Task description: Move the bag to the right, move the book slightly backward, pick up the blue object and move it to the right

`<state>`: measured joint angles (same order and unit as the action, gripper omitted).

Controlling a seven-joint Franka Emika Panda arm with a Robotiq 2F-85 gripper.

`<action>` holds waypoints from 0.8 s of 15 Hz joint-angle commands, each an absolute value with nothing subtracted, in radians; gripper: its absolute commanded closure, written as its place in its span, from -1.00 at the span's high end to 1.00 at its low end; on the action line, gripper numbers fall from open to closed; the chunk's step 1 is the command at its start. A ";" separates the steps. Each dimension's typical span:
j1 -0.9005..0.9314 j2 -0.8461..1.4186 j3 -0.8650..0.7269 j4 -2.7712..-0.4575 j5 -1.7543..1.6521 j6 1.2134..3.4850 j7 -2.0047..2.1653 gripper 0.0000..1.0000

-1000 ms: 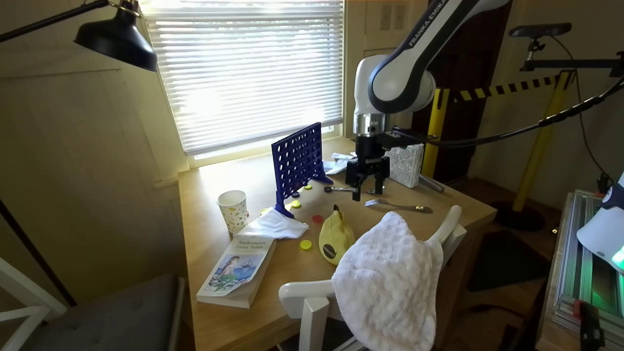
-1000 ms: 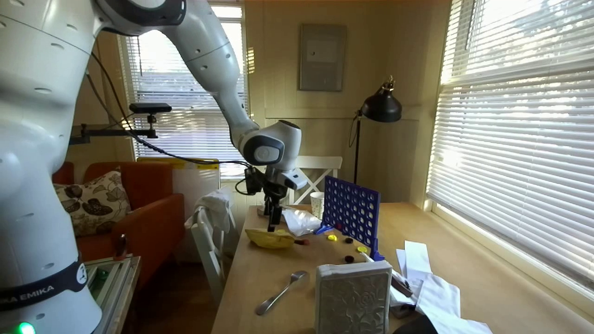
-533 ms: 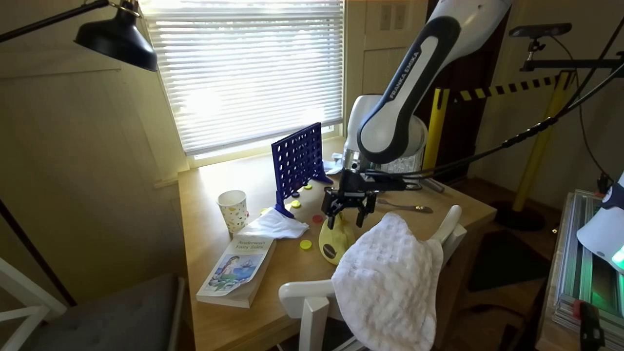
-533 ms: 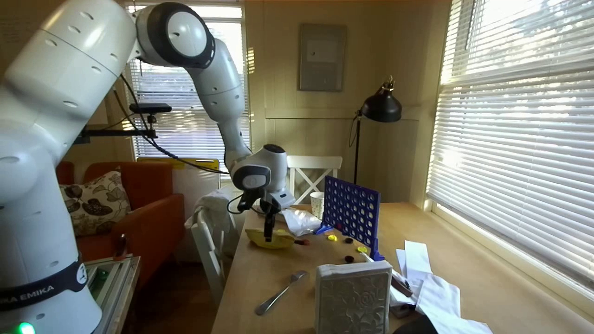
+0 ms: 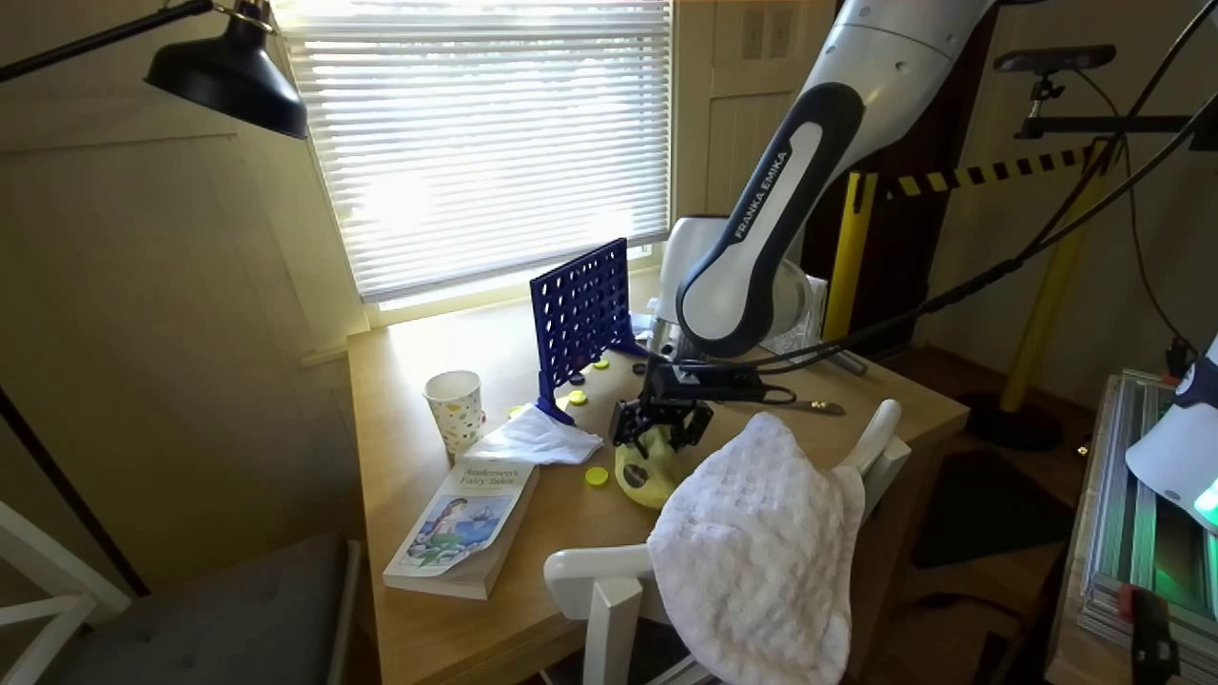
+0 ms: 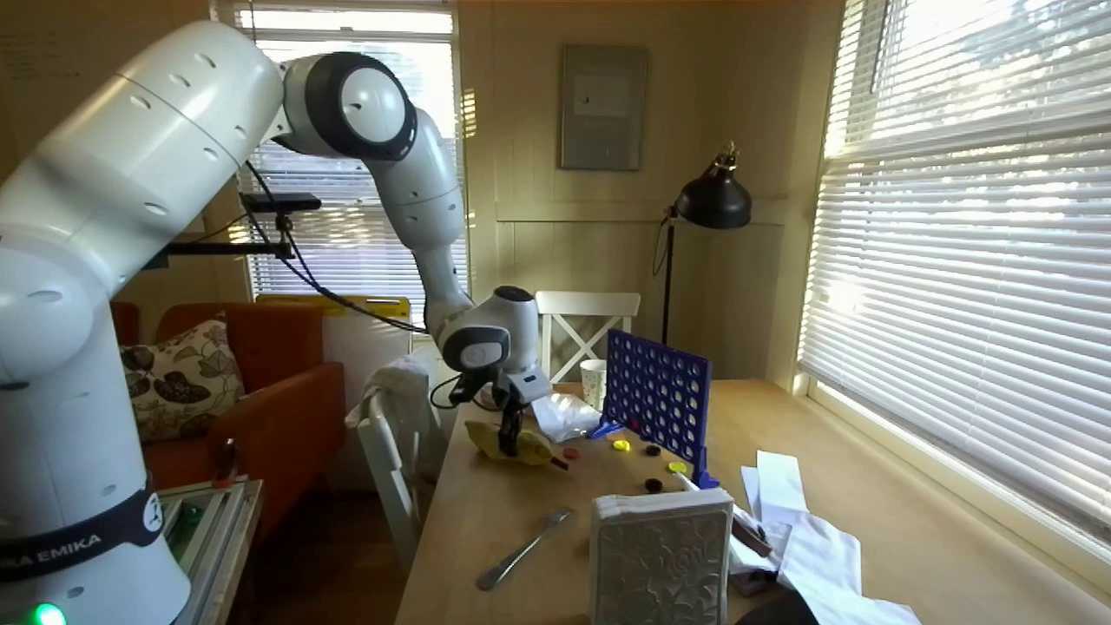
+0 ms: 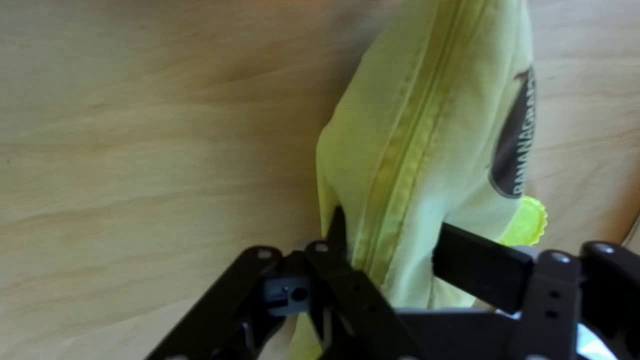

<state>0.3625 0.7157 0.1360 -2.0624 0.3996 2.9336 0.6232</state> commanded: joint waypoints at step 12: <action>0.181 0.359 0.062 -2.153 0.123 2.269 0.213 -0.95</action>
